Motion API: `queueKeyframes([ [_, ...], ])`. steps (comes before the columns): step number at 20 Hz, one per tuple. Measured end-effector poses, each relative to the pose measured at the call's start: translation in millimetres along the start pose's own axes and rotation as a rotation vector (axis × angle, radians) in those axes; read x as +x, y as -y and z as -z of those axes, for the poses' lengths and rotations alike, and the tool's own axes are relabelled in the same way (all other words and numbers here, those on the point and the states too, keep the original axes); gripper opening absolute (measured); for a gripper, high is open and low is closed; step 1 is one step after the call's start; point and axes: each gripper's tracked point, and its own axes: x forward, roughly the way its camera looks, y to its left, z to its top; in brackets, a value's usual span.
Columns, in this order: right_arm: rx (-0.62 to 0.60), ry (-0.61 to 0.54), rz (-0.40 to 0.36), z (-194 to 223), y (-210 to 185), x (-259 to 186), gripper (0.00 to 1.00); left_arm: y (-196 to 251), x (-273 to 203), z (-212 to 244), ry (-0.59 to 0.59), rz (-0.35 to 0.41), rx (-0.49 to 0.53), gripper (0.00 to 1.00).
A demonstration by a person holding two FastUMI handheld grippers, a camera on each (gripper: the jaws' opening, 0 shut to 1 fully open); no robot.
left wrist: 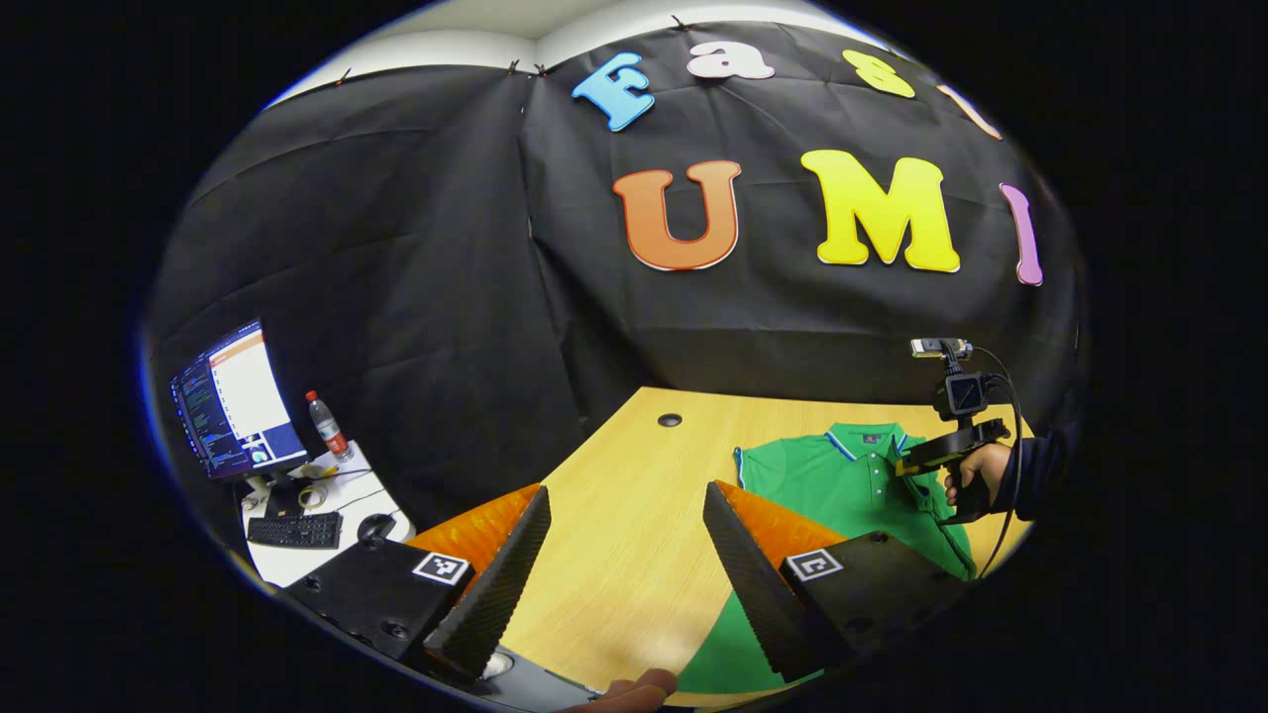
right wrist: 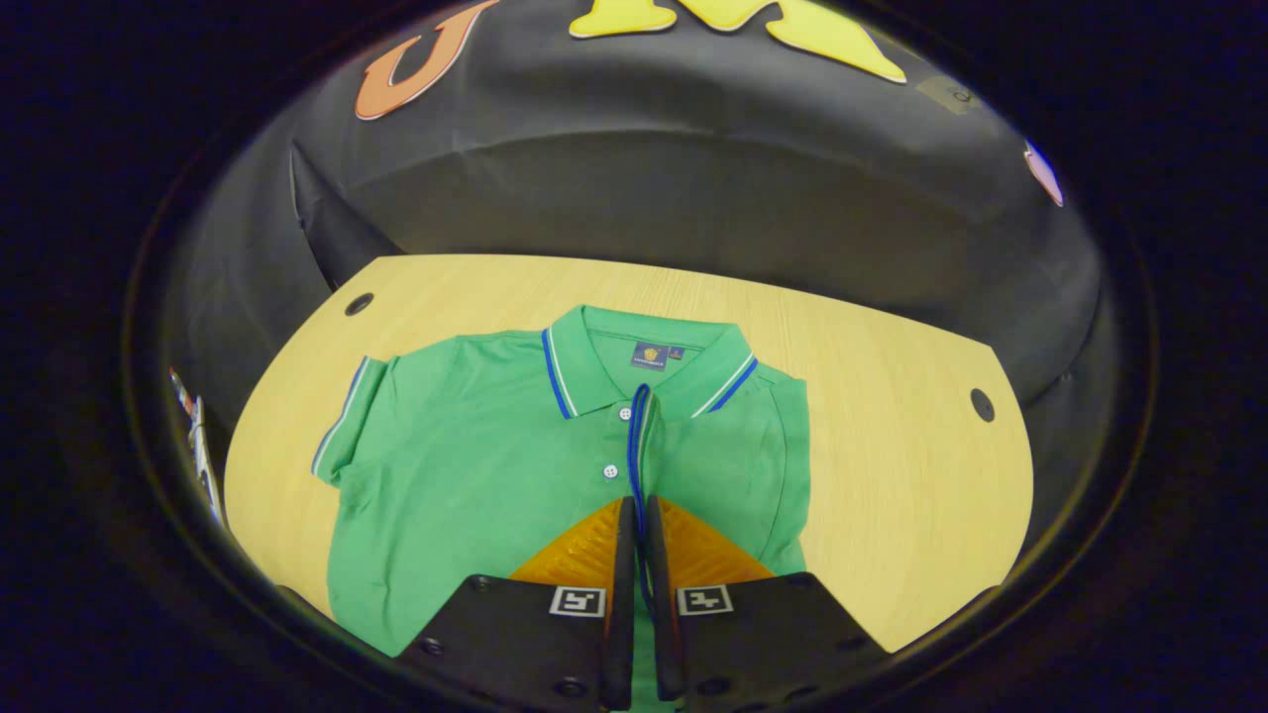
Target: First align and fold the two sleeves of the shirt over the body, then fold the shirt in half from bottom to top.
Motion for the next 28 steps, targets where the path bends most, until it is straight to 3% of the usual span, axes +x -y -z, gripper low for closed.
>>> queueKeyframes([
  [2, 0.028, 0.007, -0.024, -0.7, -2.1, -11.1, 0.18, 2.5, 23.0, -4.3, 0.003, 0.03, 0.001, 1.0],
  [5, 0.036, 0.026, -0.054, -1.6, -4.0, -34.6, 0.59, 19.7, 63.9, -4.3, -0.028, 0.092, -0.023, 1.0],
  [6, 0.045, 0.038, -0.074, -2.0, -6.2, -47.3, 0.65, 27.8, 81.5, -3.6, -0.044, 0.115, -0.03, 1.0],
  [7, 0.062, 0.067, -0.109, -6.4, -11.0, -61.5, 0.8, 37.3, 97.2, -0.3, -0.066, 0.144, -0.038, 1.0],
  [8, 0.063, 0.097, -0.118, -9.3, -10.2, -76.4, 0.81, 46.1, 113.1, 4.8, -0.089, 0.167, -0.048, 1.0],
  [9, 0.053, 0.128, -0.108, -13.2, -3.6, -90.4, 0.97, 56.5, 130.4, 9.6, -0.115, 0.195, -0.06, 1.0],
  [12, -0.005, 0.186, -0.038, -7.5, 15.7, -133.2, 0.99, 84.9, 178.2, 37.7, -0.224, 0.254, -0.084, 1.0],
  [16, 0.002, 0.232, 0.023, 12.6, 34.0, -194.1, 0.96, 113.1, 233.7, 79.3, -0.376, 0.281, -0.091, 1.0],
  [18, 0.013, 0.243, 0.069, 27.6, 46.7, -220.2, 0.99, 127.0, 255.8, 93.8, -0.438, 0.302, -0.084, 1.0],
  [22, 0.062, 0.229, 0.126, 61.5, 58.7, -262.8, 0.99, 146.9, 303.8, 109.7, -0.5, 0.288, -0.086, 1.0],
  [28, 0.16, 0.205, 0.184, 92.9, 78.9, -287.8, 0.96, 167.1, 323.7, 140.0, -0.638, 0.267, -0.125, 0.99],
])
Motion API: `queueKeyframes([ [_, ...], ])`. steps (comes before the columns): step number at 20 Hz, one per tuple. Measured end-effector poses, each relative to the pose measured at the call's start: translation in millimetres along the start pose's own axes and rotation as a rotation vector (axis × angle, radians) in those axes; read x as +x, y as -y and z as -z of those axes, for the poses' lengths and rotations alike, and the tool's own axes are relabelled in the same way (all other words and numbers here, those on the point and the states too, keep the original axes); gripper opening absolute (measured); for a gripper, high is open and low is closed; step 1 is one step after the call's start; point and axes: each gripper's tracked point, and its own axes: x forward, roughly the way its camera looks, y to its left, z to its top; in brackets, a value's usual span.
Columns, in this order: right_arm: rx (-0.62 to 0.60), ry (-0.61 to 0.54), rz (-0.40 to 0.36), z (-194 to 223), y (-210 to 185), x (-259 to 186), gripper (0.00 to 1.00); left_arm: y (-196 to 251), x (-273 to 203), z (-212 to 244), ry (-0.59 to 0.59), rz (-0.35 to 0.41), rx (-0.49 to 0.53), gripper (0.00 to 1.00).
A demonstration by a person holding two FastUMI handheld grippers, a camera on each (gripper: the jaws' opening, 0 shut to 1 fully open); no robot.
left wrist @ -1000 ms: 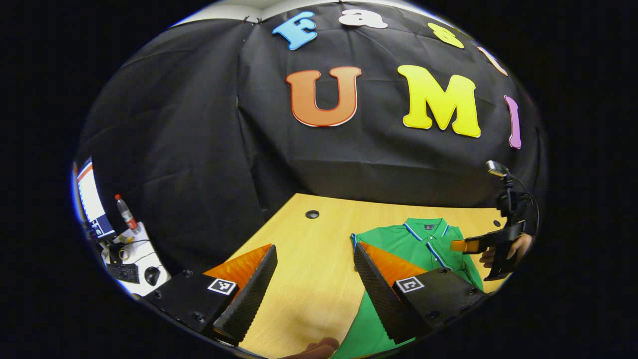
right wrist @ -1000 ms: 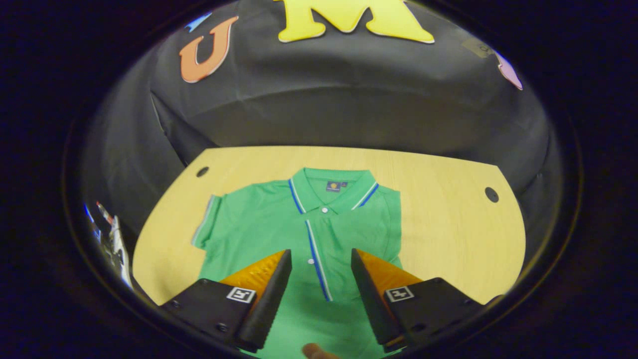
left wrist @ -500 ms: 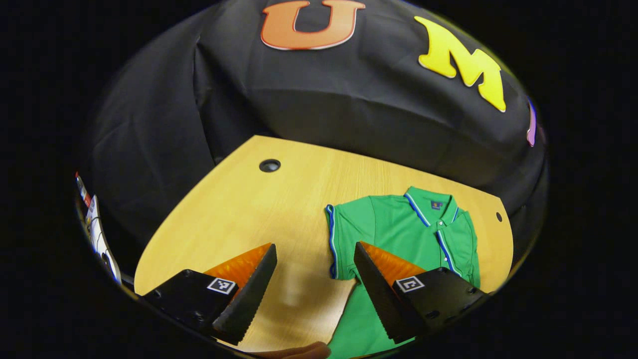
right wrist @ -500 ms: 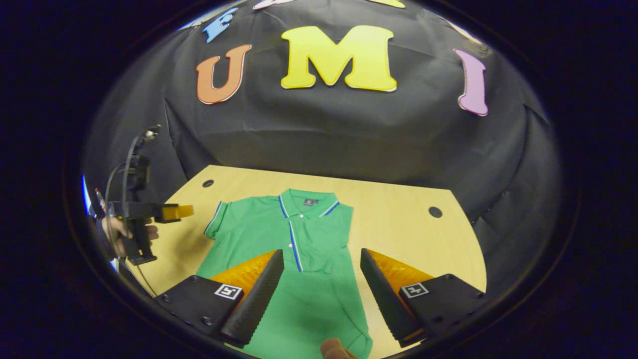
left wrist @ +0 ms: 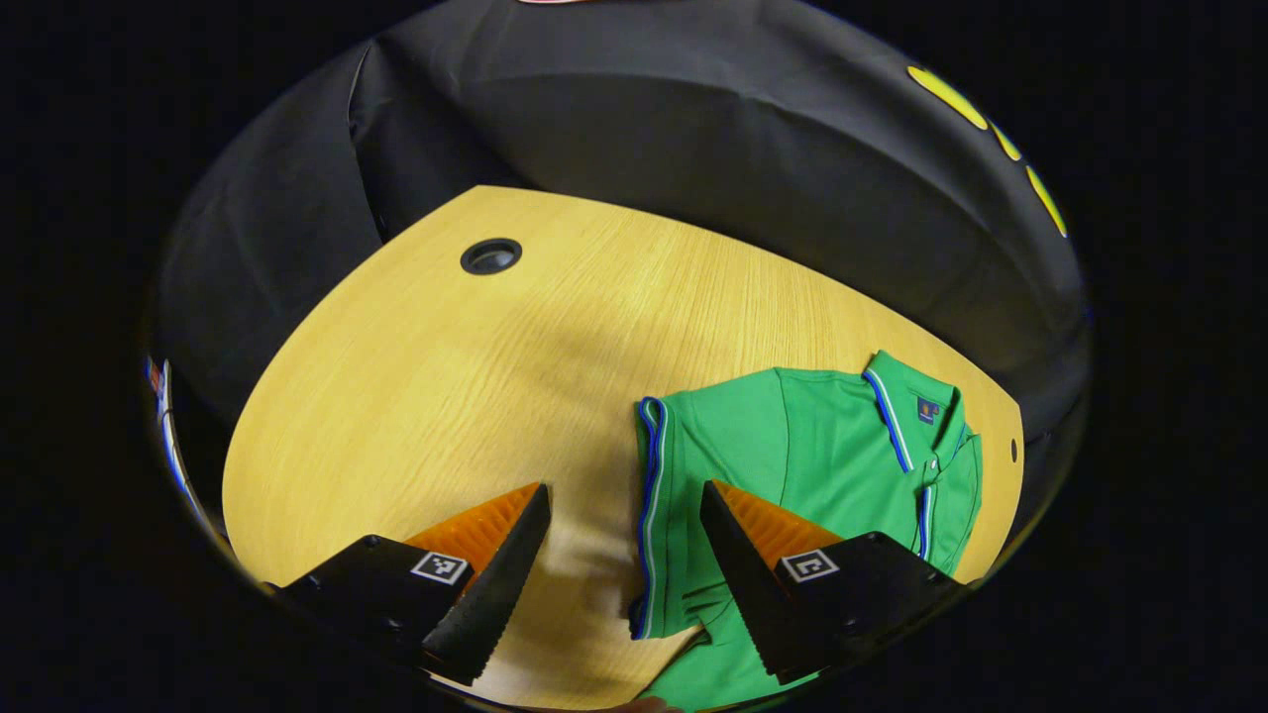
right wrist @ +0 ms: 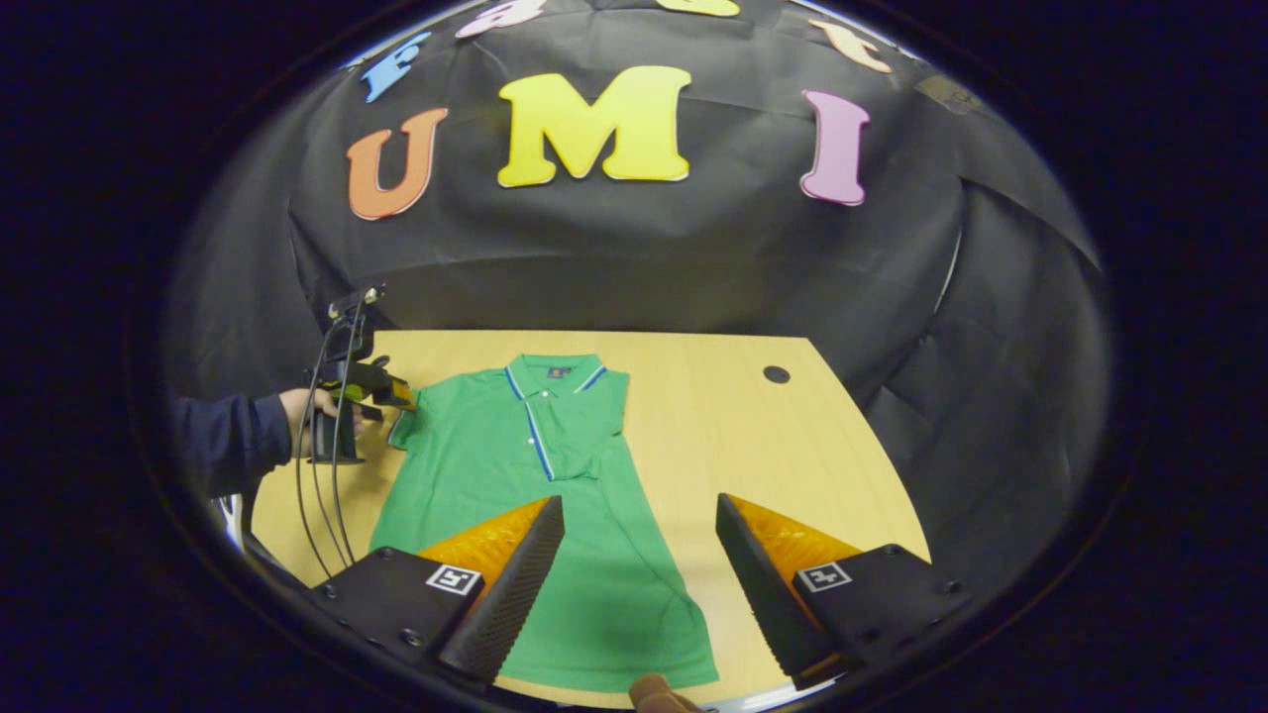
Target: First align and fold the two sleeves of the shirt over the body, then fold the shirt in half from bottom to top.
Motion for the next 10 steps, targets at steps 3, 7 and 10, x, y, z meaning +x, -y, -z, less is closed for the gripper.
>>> queueKeyframes([
  [3, 0.055, -0.026, 0.019, 7.6, 10.5, 2.2, 0.99, 11.0, 2.1, 1.5, -0.019, 0.024, 0.085, 0.92],
  [7, 0.084, -0.04, 0.025, 13.6, 19.1, 5.9, 0.99, 6.5, 7.2, 2.2, -0.044, -0.018, 0.149, 0.73],
  [10, 0.089, -0.053, 0.02, 18.1, 22.5, 9.9, 0.96, 12.6, 8.4, 3.9, -0.055, -0.004, 0.179, 0.49],
])
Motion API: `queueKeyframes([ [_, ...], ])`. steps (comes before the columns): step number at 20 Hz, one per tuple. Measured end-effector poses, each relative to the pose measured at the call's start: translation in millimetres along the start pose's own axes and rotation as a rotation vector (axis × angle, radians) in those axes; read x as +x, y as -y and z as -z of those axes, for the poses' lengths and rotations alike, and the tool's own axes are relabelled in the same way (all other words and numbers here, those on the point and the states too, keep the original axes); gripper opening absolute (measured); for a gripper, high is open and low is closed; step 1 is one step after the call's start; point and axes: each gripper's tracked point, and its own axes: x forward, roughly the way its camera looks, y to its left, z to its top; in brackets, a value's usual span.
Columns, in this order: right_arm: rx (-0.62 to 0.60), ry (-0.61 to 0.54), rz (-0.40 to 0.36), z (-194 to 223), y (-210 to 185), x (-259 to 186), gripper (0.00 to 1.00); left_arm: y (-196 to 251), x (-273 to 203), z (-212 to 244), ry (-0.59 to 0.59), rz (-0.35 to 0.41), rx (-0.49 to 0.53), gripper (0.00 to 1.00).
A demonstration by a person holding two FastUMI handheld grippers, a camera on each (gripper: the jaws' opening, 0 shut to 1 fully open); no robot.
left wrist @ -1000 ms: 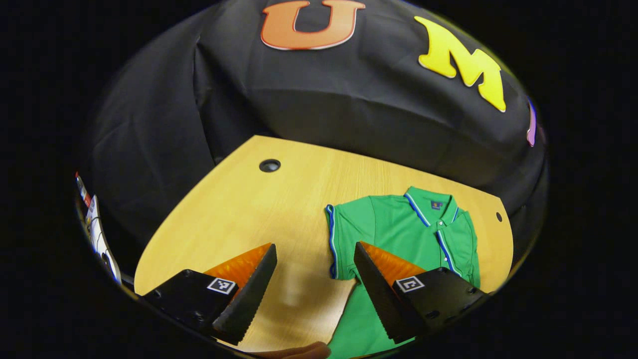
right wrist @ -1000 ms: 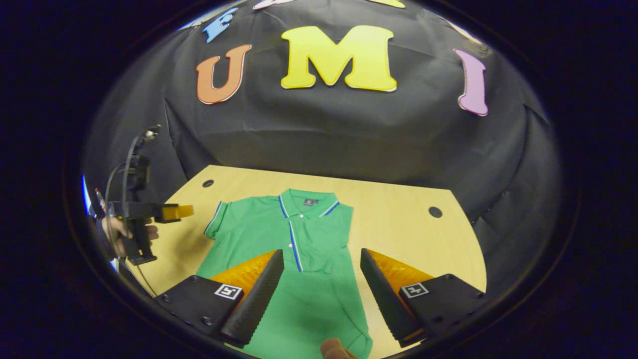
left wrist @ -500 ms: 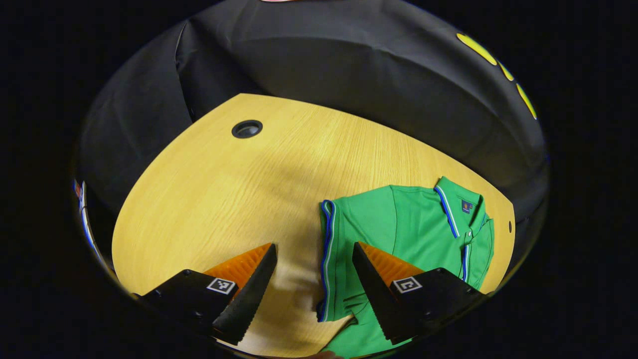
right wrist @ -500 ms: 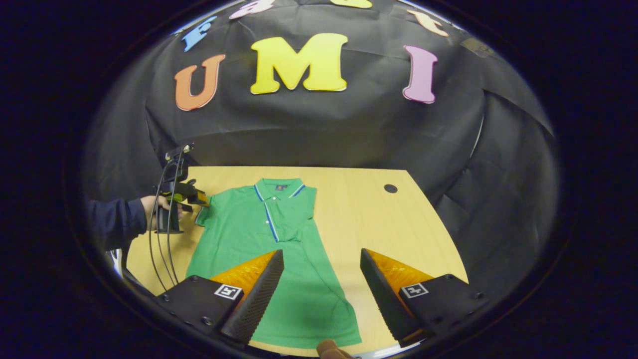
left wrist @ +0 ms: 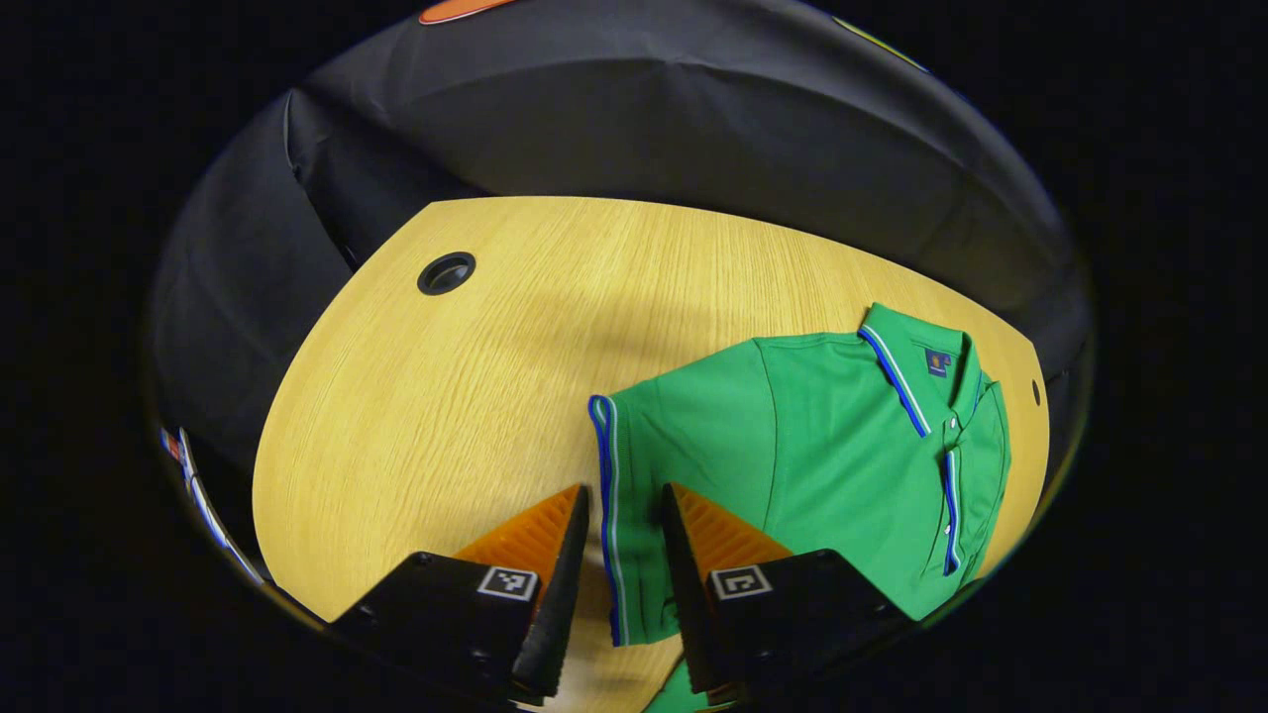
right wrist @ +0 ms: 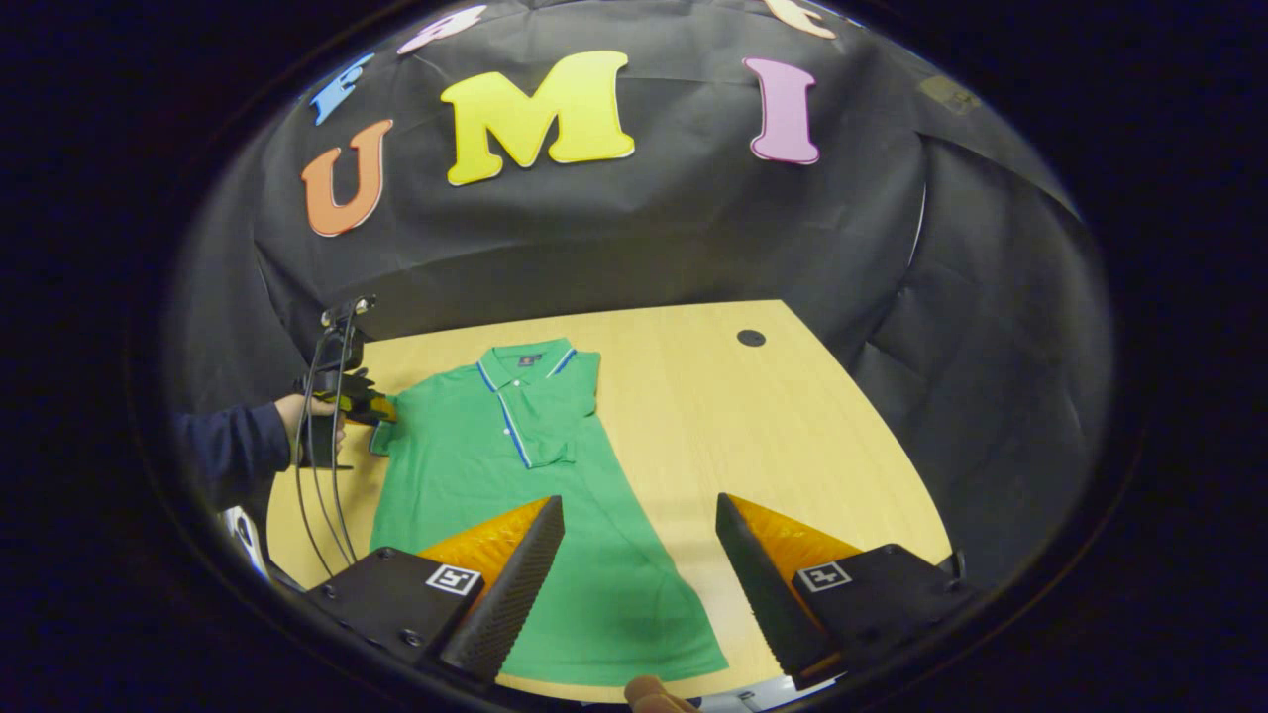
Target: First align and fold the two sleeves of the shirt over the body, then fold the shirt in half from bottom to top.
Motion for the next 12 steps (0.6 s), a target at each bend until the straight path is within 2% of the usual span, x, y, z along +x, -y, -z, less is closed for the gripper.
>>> queueKeyframes([
  [1, 0.0, -0.005, -0.002, -0.1, 0.9, 1.9, 0.99, 3.0, -0.7, 0.4, -0.004, 0.004, 0.008, 0.46],
  [2, 0.0, -0.006, -0.007, -0.4, 0.8, 3.6, 0.96, 3.7, 0.4, -1.8, -0.003, 0.008, 0.021, 0.37],
  [3, -0.002, -0.007, -0.008, -1.2, 0.9, 5.2, 0.96, 5.3, 0.2, -3.0, -0.004, 0.012, 0.033, 0.33],
  [4, -0.007, -0.005, -0.007, -3.1, 3.7, 4.1, 0.96, 8.8, 0.3, -2.5, -0.008, 0.009, 0.051, 0.2],
  [6, -0.013, 0.01, -0.008, -10.1, 4.5, 4.8, 0.99, 9.0, 2.0, -3.8, -0.019, -0.015, 0.086, 0.06],
  [7, -0.018, 0.015, -0.012, -13.5, 4.2, 3.2, 0.96, 9.2, 1.5, -2.3, -0.024, -0.028, 0.101, 0.05],
  [9, -0.029, 0.021, -0.022, -18.0, 4.6, 2.0, 0.96, 8.6, 1.2, -1.9, -0.031, -0.05, 0.139, 0.04],
  [12, -0.048, 0.038, -0.022, -25.3, 9.2, 0.9, 0.96, 8.6, -7.4, -8.4, -0.006, -0.077, 0.134, 0.03],
])
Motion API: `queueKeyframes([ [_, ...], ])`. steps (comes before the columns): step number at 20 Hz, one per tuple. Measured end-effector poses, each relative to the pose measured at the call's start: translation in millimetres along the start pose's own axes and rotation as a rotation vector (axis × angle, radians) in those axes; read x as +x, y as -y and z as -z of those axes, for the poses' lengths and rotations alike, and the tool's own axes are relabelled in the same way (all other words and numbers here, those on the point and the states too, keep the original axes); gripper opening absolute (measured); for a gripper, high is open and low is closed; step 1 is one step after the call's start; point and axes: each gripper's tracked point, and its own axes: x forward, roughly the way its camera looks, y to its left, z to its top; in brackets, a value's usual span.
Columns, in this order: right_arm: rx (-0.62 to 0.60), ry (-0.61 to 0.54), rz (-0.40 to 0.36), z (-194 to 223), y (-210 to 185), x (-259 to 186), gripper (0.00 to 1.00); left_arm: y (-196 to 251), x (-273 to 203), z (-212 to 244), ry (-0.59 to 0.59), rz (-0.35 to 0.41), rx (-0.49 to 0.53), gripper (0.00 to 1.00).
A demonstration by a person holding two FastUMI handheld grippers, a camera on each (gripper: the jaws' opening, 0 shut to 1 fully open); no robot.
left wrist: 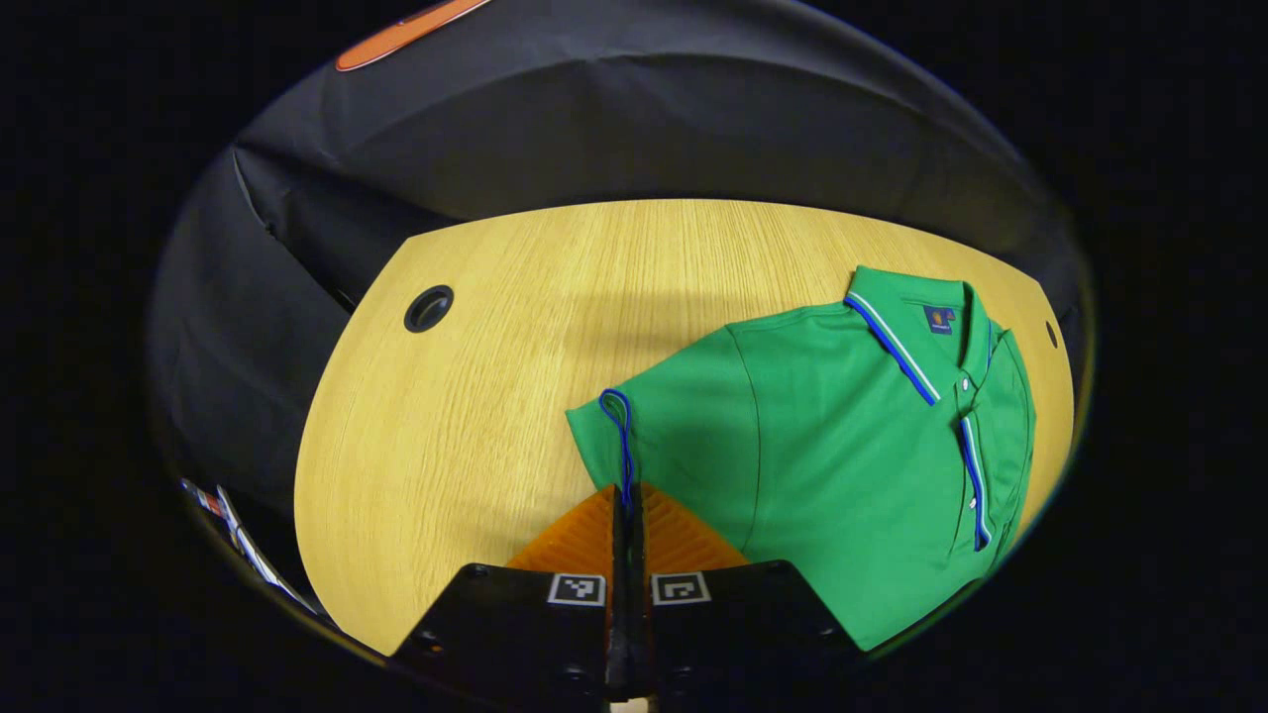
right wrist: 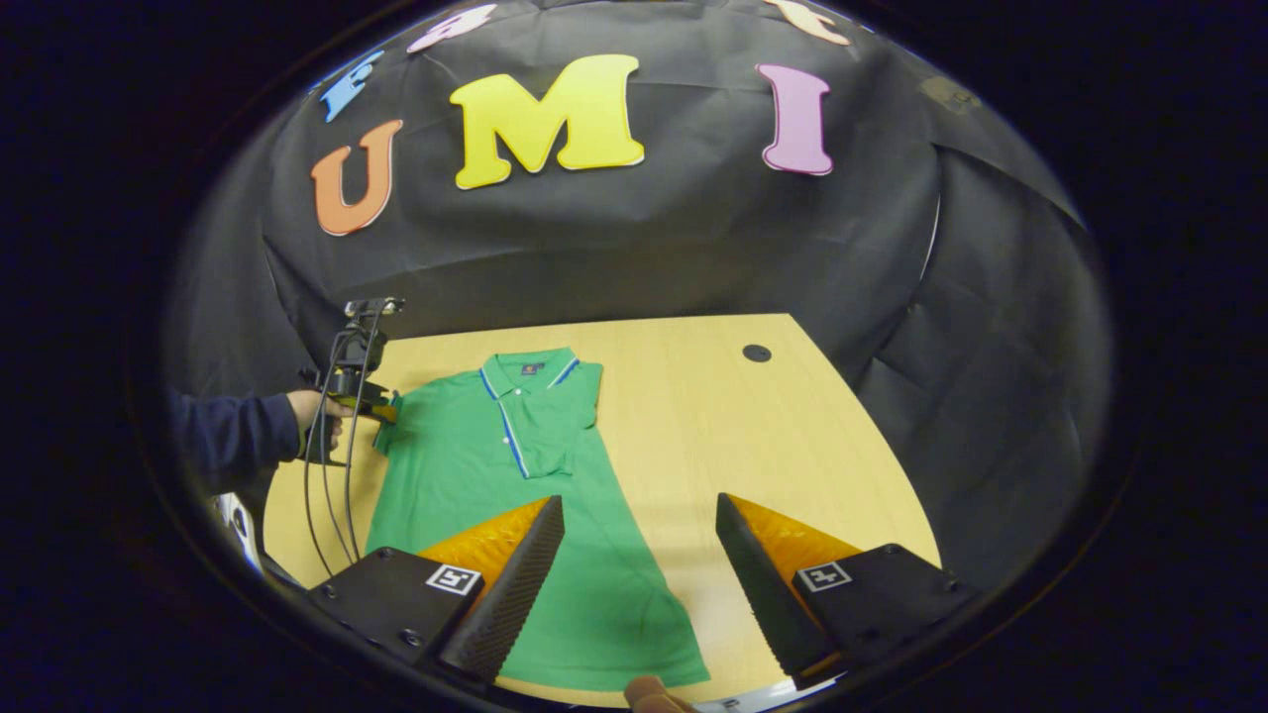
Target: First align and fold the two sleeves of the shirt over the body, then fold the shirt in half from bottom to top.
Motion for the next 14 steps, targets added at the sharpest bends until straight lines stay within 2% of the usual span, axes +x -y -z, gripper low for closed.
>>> queueKeyframes([
  [4, 0.005, 0.009, -0.017, -5.2, 2.2, -4.2, 0.96, 8.6, -29.0, -21.8, 0.082, 0.02, 0.025, 0.03],
  [5, 0.006, 0.014, -0.019, -7.4, 2.8, -4.9, 0.99, 12.3, -37.3, -28.2, 0.107, 0.025, 0.039, 0.03],
  [7, 0.006, 0.021, -0.021, -8.7, 6.2, -5.1, 0.96, 22.1, -55.0, -42.1, 0.155, 0.028, 0.06, 0.03],
  [14, 0.004, 0.022, -0.018, -4.7, 15.7, -6.9, 0.96, 85.9, -93.6, -58.0, 0.238, 0.082, 0.168, 0.03],
])
